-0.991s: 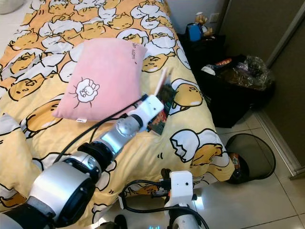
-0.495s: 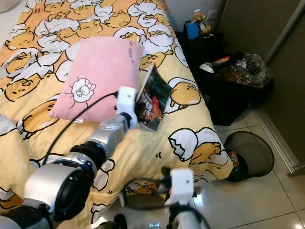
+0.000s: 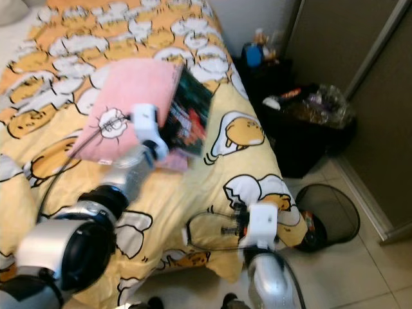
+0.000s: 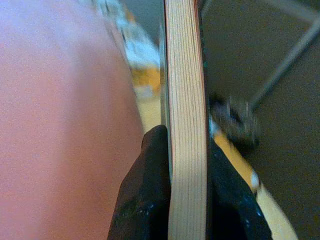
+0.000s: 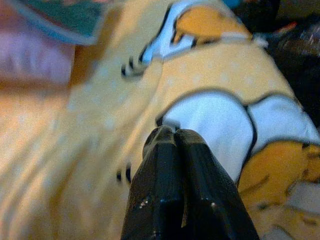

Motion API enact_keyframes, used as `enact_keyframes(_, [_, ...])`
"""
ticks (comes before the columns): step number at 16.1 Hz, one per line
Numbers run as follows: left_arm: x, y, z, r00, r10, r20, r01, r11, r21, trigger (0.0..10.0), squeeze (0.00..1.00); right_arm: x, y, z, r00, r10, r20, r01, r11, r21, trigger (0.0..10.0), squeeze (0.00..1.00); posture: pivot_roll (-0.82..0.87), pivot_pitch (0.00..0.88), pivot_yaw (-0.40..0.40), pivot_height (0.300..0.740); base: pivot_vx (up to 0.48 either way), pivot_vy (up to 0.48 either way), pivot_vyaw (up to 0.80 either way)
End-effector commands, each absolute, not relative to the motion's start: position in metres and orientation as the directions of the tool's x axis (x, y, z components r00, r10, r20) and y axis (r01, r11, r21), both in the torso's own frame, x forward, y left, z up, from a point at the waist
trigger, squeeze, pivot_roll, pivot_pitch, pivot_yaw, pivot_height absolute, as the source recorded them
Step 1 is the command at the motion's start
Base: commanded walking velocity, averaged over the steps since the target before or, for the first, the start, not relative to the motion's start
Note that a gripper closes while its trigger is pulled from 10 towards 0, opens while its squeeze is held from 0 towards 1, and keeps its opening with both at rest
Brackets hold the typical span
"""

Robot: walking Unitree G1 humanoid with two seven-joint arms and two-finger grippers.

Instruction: Clean up the room

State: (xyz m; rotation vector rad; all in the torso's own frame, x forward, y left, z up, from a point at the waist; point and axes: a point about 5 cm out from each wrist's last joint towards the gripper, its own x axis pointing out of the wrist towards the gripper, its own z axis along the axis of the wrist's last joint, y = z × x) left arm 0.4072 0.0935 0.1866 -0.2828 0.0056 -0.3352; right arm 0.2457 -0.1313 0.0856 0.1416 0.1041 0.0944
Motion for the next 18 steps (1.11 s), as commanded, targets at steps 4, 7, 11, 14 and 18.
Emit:
enact_keyframes(4, [0.401,0.135,0.227,0.907,-0.305,0.292,0.352,0.927,-0.127,0.0,0.0,0.271,-0.162,0.118,0.997,-0.058,0.049,0.048,0.98,0.193,10.0,0.0,-0.1,0.0,0.047,0.74,0.0,0.0,0.0])
enact_keyframes(7, [0.377,0.151,0.196,0.926,-0.294,0.238,0.288,0.956,0.06,10.0,0.0,0.273,-0.169,0.117,0.995,-0.084,0.049,0.07,0.969,0.239,10.0,0.0,-0.06,0.0,0.026,0.74,0.0,0.0,0.0])
enact_keyframes(11, [0.331,0.164,0.139,0.974,-0.196,0.114,0.185,0.977,0.102,10.0,0.0,0.268,-0.153,0.109,0.998,0.06,0.013,-0.06,0.997,0.042,10.0,0.0,-0.03,0.0,-0.036,0.74,0.0,0.0,0.0])
enact_keyframes(14, [0.314,0.142,0.119,0.983,-0.175,0.047,0.172,0.983,0.069,10.0,0.0,0.27,-0.169,0.108,0.996,0.092,-0.015,-0.091,0.996,0.004,10.0,0.0,-0.05,0.0,-0.047,0.74,0.0,0.0,0.0])
enact_keyframes(18, [0.316,0.109,0.141,0.963,-0.249,0.107,0.232,0.961,0.15,10.0,0.0,0.279,-0.179,0.109,1.0,0.017,0.005,-0.017,0.999,0.048,10.0,0.0,-0.1,0.0,0.0,0.74,0.0,0.0,0.0])
